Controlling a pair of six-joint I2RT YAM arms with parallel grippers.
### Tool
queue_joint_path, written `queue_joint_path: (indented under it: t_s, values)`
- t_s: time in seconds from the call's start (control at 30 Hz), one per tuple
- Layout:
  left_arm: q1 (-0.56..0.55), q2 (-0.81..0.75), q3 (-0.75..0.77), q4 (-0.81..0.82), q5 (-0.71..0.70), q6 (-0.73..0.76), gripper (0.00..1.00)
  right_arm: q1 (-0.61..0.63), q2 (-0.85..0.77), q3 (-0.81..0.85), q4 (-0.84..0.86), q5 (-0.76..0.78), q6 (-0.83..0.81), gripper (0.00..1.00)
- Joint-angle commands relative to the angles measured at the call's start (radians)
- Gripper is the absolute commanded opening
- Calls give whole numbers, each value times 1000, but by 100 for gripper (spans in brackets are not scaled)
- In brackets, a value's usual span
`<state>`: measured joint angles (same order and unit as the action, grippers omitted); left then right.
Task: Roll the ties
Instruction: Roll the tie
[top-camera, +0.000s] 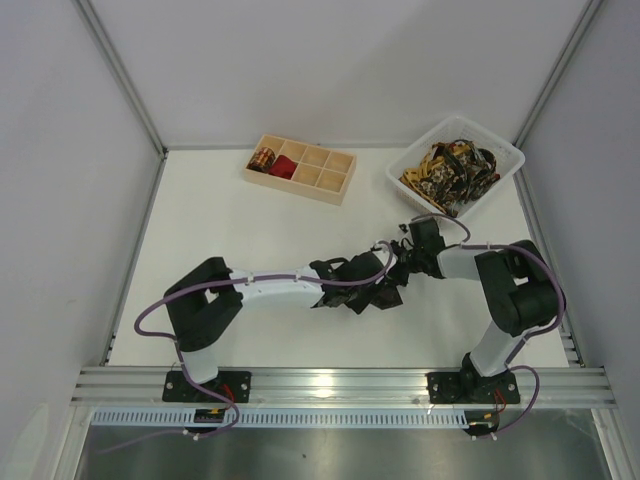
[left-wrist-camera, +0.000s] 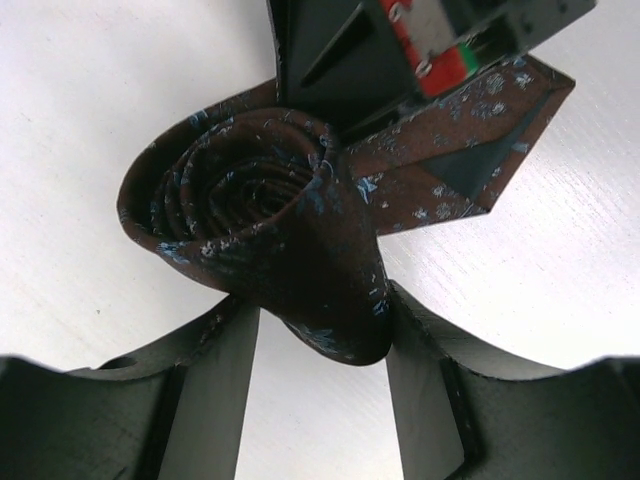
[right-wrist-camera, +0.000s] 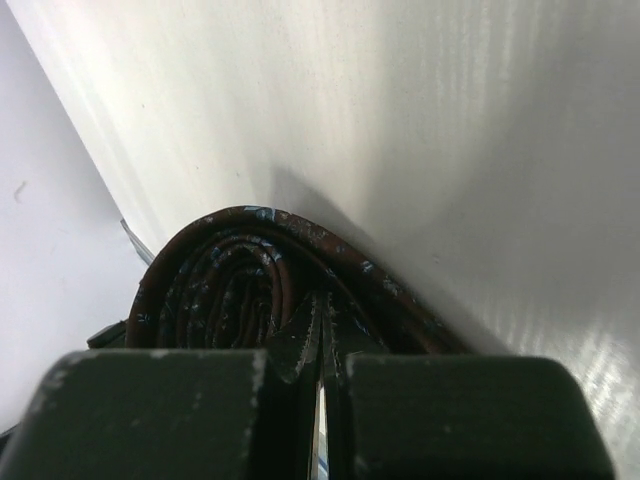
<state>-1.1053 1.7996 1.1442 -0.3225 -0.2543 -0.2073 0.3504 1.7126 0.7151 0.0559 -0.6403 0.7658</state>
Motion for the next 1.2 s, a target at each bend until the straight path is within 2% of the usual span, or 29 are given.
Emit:
queue_joint_path:
  t_s: [0.0,0.53,0.8,1.17]
  values:
    - [15,-29,2,23,66,17,56,-19,-41,40,-87,-16,-52,0]
    - [25,-26,115,-29,85,82,57,-42,7,43,-65,-48,-60,0]
    - [27,-28,104,-10,112,106,58,-44,24,40,-33,-56,-63,0]
    - [35,-54,48,40,124,126,59,-90,-36,58,-111,-52,-95,0]
